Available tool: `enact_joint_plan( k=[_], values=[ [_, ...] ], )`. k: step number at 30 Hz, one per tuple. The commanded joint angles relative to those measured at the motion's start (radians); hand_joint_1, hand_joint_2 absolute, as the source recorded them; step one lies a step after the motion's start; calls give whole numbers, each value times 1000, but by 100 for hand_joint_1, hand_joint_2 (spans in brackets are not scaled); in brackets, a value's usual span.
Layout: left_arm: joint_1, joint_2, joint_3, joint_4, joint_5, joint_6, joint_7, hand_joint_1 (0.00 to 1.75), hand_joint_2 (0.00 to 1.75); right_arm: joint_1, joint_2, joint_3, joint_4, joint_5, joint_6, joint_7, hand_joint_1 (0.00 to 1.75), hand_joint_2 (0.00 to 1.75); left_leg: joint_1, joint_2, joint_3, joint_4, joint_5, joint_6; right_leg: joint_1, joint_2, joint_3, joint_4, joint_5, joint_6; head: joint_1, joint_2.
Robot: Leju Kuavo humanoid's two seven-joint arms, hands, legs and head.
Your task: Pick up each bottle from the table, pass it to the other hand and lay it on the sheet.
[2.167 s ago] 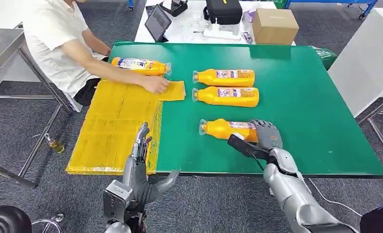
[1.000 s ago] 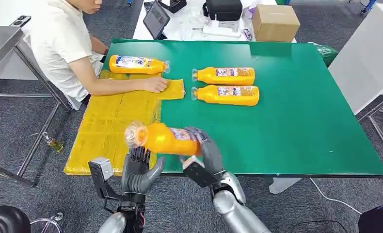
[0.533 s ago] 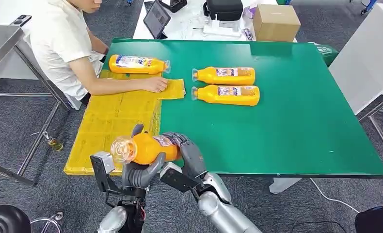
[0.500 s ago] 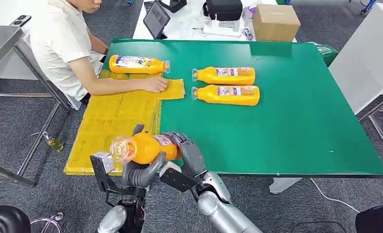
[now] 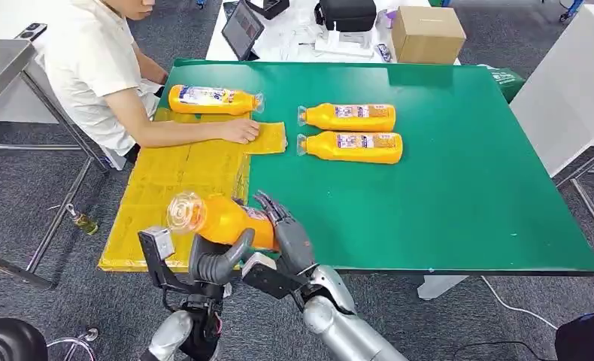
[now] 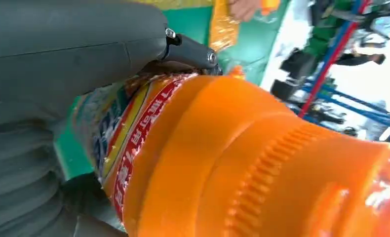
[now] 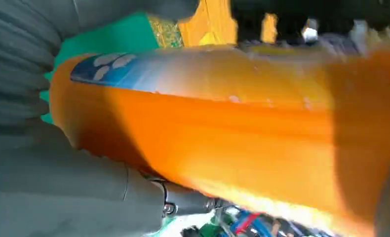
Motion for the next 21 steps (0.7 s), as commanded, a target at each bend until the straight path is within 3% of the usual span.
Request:
enact_joint_plan(
  k=[1, 3, 6, 7, 9, 11, 12, 13, 15, 16, 17, 18, 20, 21],
  values=[
    [-6, 1, 56, -46, -47, 19, -38, 175, 175, 32, -60, 74, 103, 46, -65, -84, 0, 0, -1, -2, 9, -3, -2, 4, 1, -5, 11, -3, -3, -4, 0, 0],
    [-4, 5, 72, -55, -53, 27, -47, 175, 175, 49, -72, 75, 96, 59, -95, -102, 0, 0, 0, -2, 4, -1, -1, 2, 1, -3, 5, -2, -1, -2, 0, 0],
    [4, 21, 105, -63, -77, 54, -50, 175, 175, 102, -101, 31, 69, 141, -235, -133, 0, 0, 0, -3, 4, -2, 0, 2, 0, -4, 5, -2, -1, -2, 0, 0],
    [0, 34, 123, -52, -135, 116, -61, 175, 175, 227, -59, -273, -79, 447, -235, -178, 0, 0, 0, -3, 5, -2, -1, 2, 0, -5, 7, -2, -2, -2, 0, 0],
    [0, 34, 123, -52, -135, 116, -61, 175, 175, 227, -59, -273, -79, 447, -235, -178, 0, 0, 0, -5, 2, -2, 0, 1, 0, -7, 4, -1, -2, -2, 0, 0],
    [4, 48, 178, -40, -211, 182, -98, 175, 175, 336, 1, -506, -329, 586, -235, -199, 0, 0, -1, -4, 3, -1, -1, 1, 0, -6, 4, -1, -2, -2, 1, 0],
    [4, 48, 178, -40, -211, 182, -98, 175, 175, 336, 1, -506, -329, 586, -235, -199, 0, 0, -1, -2, 1, -1, -1, 1, 0, -3, 1, 0, -1, -2, -1, 0],
    [6, 70, 205, -31, -303, 236, -98, 175, 175, 361, 34, -581, -467, 580, -235, -199, 0, 0, -1, -3, 2, 0, -2, 1, 0, -4, 3, 1, -3, -3, 0, 0],
    [4, 76, 208, -26, -334, 250, -96, 175, 175, 365, 42, -599, -496, 580, -235, -199, 0, 0, -1, -3, -2, 0, 0, 1, 0, -3, -2, 1, -1, -2, 0, 0],
    [-1, 65, 291, 33, -646, 337, -121, 175, 175, 360, 69, -647, -610, 560, -235, -199, 0, 0, -1, -2, 0, 0, -2, 2, 0, -3, 1, 2, -2, -3, 0, 0],
    [-1, -2, 462, 59, -920, 338, -97, 175, 175, 346, 105, -701, -677, 533, -235, -199, 0, 0, -1, -2, -2, 0, -1, 1, -1, -2, -1, 2, -1, -2, 0, 0],
    [-2, 0, 462, 62, -929, 338, -99, 175, 175, 344, 104, -701, -675, 532, -235, -199, 0, 0, -1, -2, 0, 0, -1, 2, 0, -2, 1, 1, -2, -3, 0, 0],
    [-46, -61, 626, 125, -1210, 338, -105, 175, 175, 309, 140, -764, -765, 451, -235, -199, 0, 0, -1, -2, 0, 0, -1, 2, -1, -3, 0, 2, -1, -3, 1, 0],
    [-53, -53, 619, 138, -1216, 338, -96, 175, 175, 306, 143, -771, -776, 445, -235, -199, 0, 0, -1, -2, -1, 1, 0, 2, -1, -3, -1, 2, -1, -2, 0, 0]
  ],
)
